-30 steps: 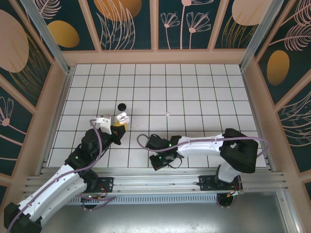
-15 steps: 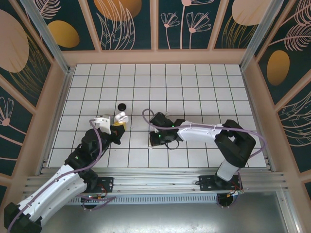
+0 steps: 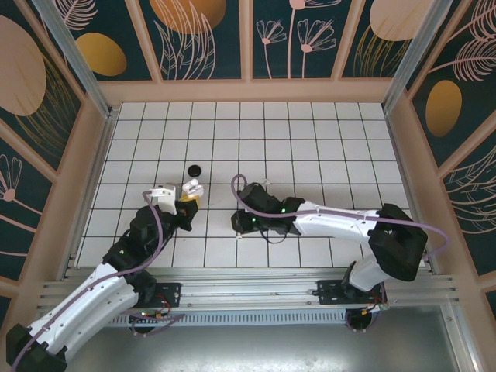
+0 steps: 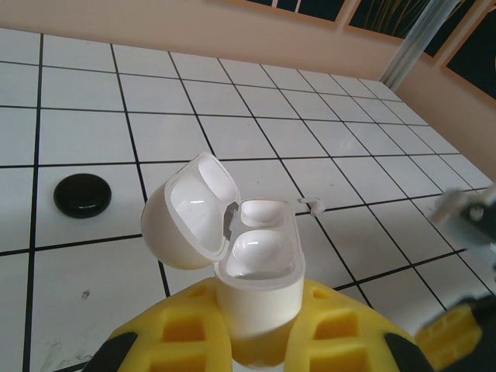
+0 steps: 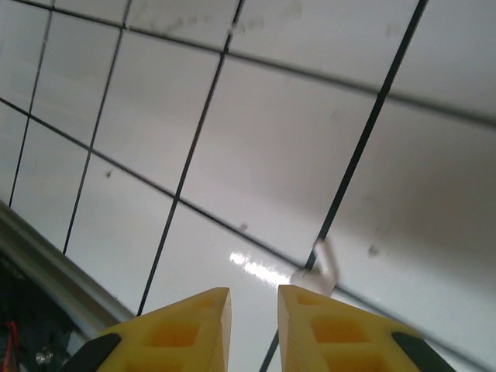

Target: Insert wireless bluetooth earbuds into charging case

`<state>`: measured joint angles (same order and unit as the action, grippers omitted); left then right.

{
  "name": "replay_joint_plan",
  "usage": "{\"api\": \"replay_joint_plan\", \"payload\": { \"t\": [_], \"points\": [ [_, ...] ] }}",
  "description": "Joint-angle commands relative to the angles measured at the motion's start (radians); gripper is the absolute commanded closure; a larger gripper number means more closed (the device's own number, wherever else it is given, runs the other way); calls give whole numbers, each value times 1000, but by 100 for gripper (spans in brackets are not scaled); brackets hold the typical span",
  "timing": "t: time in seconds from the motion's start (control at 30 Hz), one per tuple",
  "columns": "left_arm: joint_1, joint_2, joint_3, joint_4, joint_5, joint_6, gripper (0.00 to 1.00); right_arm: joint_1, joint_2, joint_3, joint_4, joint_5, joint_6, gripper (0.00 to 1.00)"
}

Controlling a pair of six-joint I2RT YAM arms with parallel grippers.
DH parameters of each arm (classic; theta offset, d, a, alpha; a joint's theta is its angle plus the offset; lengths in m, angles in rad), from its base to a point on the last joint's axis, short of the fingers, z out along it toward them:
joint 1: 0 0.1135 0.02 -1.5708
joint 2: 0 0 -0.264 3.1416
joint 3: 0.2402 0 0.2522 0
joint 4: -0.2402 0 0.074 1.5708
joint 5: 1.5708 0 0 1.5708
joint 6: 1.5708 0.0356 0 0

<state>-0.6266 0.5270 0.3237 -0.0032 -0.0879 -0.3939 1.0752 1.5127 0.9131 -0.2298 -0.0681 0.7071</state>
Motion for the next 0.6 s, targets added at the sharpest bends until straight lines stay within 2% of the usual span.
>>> {"api": "replay_joint_plan", "payload": {
  "t": [0.0, 0.13, 0.3, 0.57],
  "points": [
    [7, 4, 12, 33, -5, 9, 100, 38, 36, -63, -13, 14, 300, 77],
    [7, 10, 11, 43, 5, 7, 100, 93, 62, -93, 120, 0, 447, 78],
    [7, 17, 24, 39, 15, 22, 100, 100, 162, -29, 127, -40, 433, 89],
    [7, 12, 9, 46, 20, 12, 100, 53, 205, -44, 99, -28, 418, 95]
  ]
}}
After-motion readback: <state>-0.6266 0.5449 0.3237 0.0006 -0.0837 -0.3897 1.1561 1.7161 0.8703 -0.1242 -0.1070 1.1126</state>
